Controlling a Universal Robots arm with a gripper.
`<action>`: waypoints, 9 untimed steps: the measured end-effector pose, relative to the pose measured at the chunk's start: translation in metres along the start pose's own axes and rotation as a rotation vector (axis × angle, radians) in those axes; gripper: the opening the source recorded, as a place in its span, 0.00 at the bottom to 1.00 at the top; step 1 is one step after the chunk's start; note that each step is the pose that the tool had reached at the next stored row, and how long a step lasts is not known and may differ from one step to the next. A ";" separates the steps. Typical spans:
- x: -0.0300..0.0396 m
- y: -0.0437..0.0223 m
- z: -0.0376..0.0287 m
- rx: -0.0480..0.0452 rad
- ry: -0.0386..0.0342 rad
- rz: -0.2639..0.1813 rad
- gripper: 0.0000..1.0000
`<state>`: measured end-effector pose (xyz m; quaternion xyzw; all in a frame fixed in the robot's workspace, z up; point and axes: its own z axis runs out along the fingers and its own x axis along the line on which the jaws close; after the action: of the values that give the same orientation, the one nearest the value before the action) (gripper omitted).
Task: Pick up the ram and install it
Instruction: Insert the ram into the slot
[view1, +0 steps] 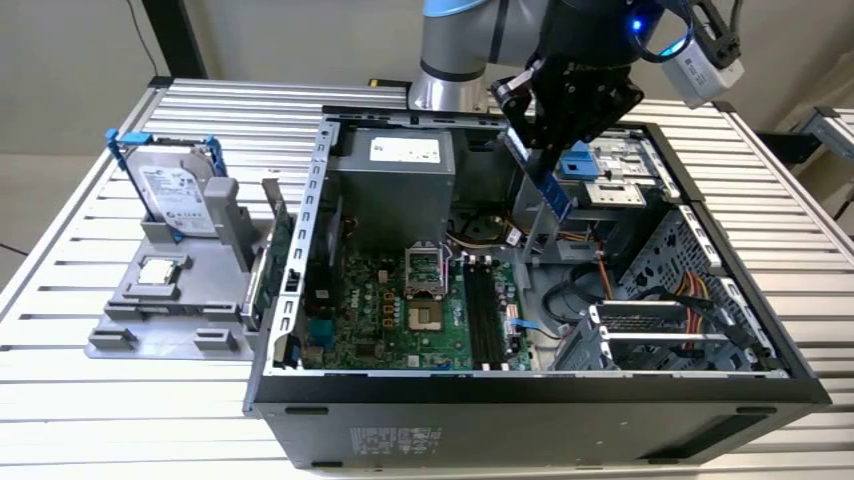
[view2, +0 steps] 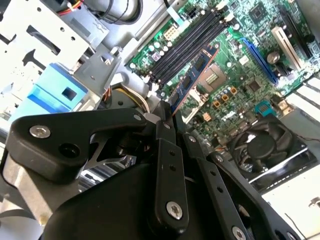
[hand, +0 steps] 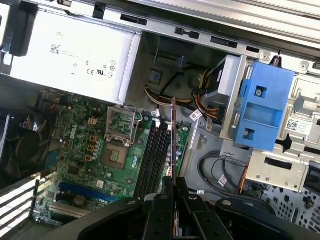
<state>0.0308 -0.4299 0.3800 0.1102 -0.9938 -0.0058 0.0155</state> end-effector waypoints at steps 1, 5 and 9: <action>0.0000 0.0000 0.0000 0.0000 0.0000 0.000 0.00; -0.0002 -0.0006 0.0003 -0.0004 -0.0002 0.011 0.00; -0.0022 -0.0022 0.0011 -0.0013 -0.0007 0.044 0.00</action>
<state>0.0335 -0.4315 0.3788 0.0880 -0.9960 -0.0061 0.0154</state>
